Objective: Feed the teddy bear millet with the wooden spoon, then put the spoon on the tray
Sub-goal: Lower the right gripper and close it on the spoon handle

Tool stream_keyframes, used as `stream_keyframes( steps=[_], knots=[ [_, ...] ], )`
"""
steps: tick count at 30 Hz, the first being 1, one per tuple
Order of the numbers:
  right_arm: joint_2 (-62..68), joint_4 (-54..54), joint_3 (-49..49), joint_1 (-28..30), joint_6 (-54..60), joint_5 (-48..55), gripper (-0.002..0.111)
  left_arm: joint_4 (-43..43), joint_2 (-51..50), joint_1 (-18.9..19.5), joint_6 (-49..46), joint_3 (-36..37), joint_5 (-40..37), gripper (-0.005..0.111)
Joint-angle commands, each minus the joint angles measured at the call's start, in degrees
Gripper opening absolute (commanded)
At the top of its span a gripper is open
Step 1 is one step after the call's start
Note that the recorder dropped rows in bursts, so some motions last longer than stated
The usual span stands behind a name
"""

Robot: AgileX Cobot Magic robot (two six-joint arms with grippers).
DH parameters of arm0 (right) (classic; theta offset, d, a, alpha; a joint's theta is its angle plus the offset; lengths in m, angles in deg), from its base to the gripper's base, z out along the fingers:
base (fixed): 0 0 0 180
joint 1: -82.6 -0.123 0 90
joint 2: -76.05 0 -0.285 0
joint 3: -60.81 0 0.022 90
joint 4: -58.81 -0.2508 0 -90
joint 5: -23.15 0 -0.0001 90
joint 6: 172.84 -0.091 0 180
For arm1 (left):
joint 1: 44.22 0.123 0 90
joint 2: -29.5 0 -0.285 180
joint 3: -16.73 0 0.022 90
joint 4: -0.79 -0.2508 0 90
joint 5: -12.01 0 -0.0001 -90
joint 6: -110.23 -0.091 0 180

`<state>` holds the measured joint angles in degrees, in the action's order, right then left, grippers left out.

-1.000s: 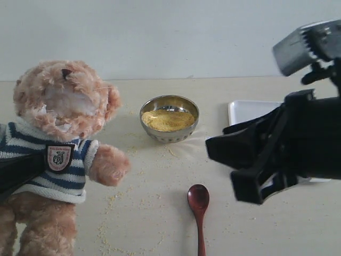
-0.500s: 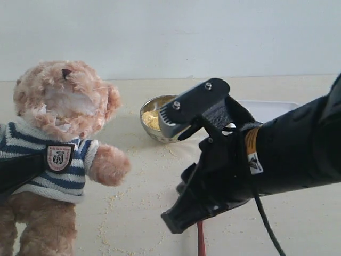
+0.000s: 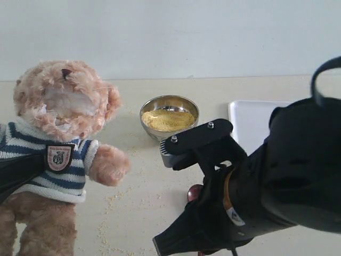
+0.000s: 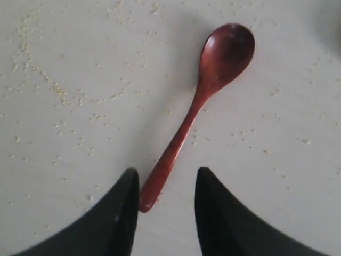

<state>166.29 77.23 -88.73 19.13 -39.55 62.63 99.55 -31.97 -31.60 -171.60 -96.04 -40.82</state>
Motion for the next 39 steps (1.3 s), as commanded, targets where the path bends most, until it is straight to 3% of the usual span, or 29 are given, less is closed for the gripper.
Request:
stream_keyframes(
  steps=[1,18,39],
  knots=[
    [4.94,0.11,-0.35,-0.38,-8.69,0.13,0.036,1.19,-0.11,0.18,0.22,-0.02,-0.84,0.005],
    [14.22,4.92,-0.19,-0.51,-23.48,-5.76,0.036,1.19,-0.11,0.18,0.22,-0.02,-0.84,0.005],
    [14.22,4.79,2.08,-0.51,-26.21,-10.53,0.036,1.19,-0.11,0.18,0.22,-0.02,-0.84,0.005]
  ],
)
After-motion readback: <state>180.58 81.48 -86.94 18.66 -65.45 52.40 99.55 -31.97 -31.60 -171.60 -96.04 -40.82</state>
